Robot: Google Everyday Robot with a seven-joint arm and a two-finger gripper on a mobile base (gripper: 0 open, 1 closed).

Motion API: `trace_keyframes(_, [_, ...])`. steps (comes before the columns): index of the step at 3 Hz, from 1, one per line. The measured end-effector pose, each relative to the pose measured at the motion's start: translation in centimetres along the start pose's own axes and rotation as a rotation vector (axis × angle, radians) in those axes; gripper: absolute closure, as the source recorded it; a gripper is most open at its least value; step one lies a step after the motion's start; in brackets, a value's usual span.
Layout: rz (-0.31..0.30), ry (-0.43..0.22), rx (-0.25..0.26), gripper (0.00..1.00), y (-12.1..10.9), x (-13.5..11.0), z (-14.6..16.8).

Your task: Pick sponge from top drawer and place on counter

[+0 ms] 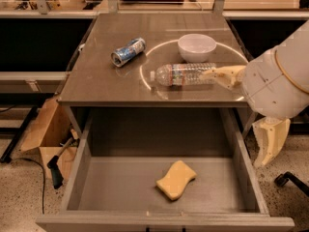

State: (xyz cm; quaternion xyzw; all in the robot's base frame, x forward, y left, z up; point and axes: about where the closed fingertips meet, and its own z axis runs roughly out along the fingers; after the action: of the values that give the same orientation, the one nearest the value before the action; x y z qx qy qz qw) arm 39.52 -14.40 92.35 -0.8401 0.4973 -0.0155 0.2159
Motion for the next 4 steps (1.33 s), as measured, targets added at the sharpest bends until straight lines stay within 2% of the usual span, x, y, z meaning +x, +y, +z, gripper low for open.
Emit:
trace_keyframes(1, [0.000, 0.000, 0.000, 0.00, 0.0, 0.0, 0.0])
trace_keyframes(2, [-0.006, -0.030, -0.010, 0.00, -0.5, 0.3, 1.1])
trace_keyframes(4, [-0.052, -0.073, -0.069, 0.00, -1.4, 0.1, 4.8])
